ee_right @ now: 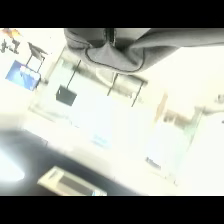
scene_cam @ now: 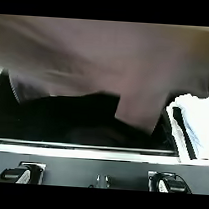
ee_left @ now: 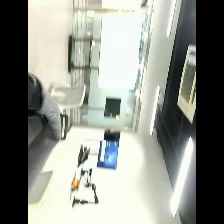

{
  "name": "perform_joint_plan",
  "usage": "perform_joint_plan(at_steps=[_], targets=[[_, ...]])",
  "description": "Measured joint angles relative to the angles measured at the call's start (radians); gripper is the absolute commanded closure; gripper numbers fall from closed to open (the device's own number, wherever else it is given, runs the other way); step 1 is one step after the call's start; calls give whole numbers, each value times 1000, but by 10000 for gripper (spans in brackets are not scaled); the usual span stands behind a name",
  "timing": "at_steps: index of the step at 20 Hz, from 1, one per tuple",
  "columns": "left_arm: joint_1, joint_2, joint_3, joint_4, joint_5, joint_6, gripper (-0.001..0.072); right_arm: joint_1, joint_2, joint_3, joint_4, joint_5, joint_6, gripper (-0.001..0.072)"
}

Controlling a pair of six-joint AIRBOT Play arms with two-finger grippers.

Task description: Fold the shirts.

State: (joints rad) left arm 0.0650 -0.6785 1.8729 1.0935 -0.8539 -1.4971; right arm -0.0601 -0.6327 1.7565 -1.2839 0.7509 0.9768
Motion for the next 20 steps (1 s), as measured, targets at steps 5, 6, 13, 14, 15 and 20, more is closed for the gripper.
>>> perform_joint_plan(at_steps=[5, 6, 13, 14, 15, 20], targets=[[1, -69, -26, 102, -146, -11, 681, 0, -86, 3, -68, 134, 15, 686], [1, -97, -52, 126, -187, -12, 681, 0, -132, 3, -78, 191, 18, 687], [1, -348, -421, 248, -254, -14, 681, 19, -640, -29, -103, 455, 97, 687], [2, -397, -463, 254, -240, -14, 680, 37, -719, -33, -106, 448, 116, 686], [2, -446, -487, 258, -224, -14, 680, 56, -785, -36, -108, 423, 131, 686], [3, -674, -476, 269, -178, -14, 680, 132, -995, -40, -97, 145, 232, 685]])
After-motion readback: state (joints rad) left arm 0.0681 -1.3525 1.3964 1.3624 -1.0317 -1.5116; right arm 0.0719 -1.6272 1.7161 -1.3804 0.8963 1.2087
